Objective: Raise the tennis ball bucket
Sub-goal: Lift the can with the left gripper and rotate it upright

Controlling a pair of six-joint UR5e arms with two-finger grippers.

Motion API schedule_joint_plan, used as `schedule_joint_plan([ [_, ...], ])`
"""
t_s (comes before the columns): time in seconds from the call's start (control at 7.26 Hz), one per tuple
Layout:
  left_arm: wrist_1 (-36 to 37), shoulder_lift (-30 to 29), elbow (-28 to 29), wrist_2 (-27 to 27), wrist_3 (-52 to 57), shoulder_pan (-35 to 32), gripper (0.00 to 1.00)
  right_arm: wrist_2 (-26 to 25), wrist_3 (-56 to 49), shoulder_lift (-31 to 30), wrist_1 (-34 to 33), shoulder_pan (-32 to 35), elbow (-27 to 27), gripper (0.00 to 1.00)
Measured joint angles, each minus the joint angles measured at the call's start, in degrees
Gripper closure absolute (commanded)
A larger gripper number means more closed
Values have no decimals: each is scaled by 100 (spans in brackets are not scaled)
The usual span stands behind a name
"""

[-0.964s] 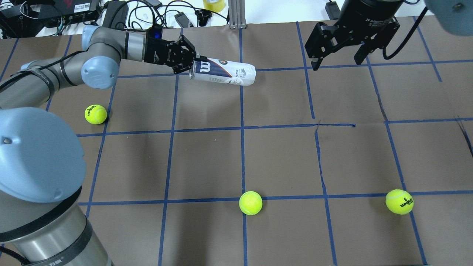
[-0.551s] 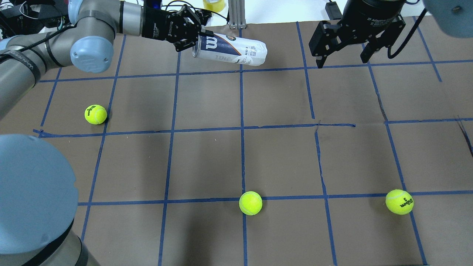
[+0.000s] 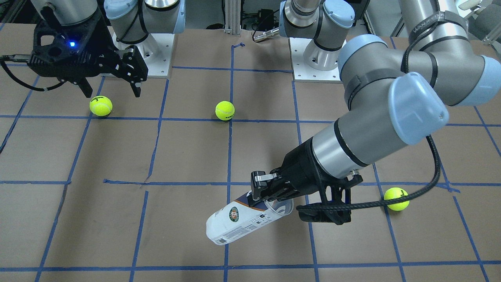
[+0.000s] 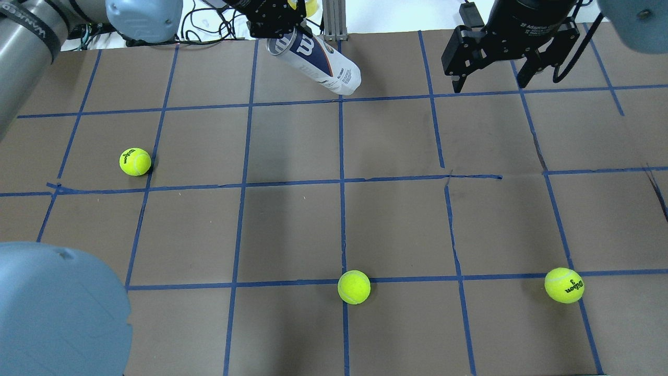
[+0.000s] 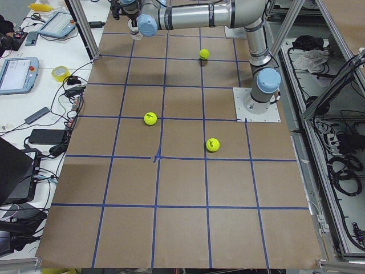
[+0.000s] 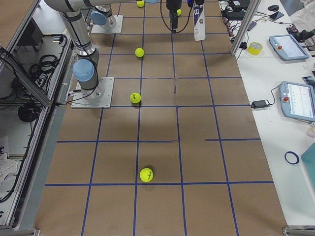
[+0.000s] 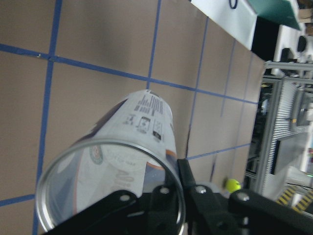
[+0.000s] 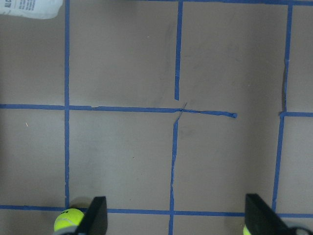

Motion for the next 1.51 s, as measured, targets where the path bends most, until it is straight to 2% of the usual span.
schedule_joint_plan([
  [0.28, -763, -26, 280, 1731, 832, -461, 100, -15, 12, -1, 24, -4, 10, 0],
  [0.41, -942, -76, 337, 2409, 1218, -630, 100, -15, 13, 6, 19, 4, 14, 0],
  [0.55, -971, -146, 359, 2765, 1552, -725, 100, -12, 13, 17, 11, 13, 19, 0],
  [1.24, -480, -626, 236, 2989, 1833, -965, 100, 21, 14, 0, -93, 20, 120, 0],
  [1.38, -340, -655, 142, 2994, 1833, -993, 68, 19, 14, -1, -97, 20, 122, 0],
  [1.51, -278, -651, 89, 2996, 1836, -1005, 5, 22, 13, -1, -100, 20, 123, 0],
])
